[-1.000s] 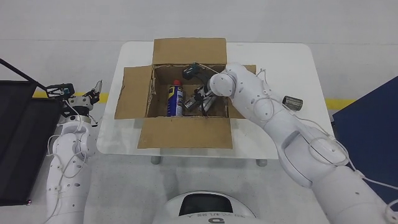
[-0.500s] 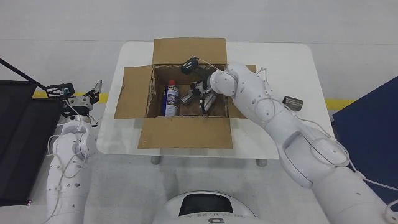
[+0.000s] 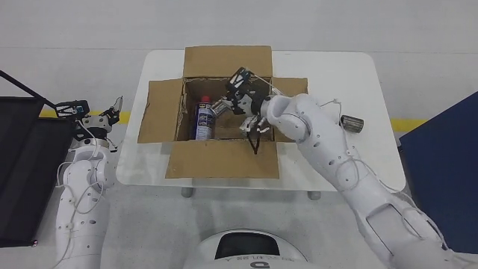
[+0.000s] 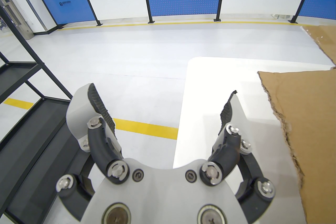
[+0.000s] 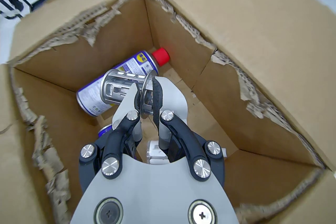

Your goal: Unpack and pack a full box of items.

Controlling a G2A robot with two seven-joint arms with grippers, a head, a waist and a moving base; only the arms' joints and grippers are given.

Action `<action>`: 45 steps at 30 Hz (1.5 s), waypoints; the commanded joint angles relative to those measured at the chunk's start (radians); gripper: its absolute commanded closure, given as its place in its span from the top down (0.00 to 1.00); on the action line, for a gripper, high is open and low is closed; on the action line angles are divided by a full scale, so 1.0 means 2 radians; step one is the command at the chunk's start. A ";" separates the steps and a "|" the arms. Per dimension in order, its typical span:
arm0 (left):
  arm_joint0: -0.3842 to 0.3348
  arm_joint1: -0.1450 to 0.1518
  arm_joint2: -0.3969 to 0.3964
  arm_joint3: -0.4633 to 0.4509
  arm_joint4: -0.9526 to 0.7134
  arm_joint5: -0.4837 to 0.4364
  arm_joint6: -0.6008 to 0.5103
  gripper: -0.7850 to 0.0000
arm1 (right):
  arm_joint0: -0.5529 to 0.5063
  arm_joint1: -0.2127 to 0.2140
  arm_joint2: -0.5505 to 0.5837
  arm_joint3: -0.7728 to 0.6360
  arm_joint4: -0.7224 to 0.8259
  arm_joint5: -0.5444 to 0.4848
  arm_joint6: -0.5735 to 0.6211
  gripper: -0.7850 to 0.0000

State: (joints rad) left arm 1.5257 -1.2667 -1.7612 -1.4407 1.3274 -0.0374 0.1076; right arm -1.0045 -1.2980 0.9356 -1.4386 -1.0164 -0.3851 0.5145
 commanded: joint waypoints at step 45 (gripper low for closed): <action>0.000 0.000 0.000 0.000 0.000 0.000 0.000 1.00 | -0.282 0.056 0.314 -0.178 0.066 -0.049 -0.236 0.00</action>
State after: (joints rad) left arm 1.5257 -1.2667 -1.7612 -1.4407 1.3274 -0.0374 0.1076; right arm -1.5633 -1.1870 1.5344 -1.8149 -0.9109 -0.4921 0.0522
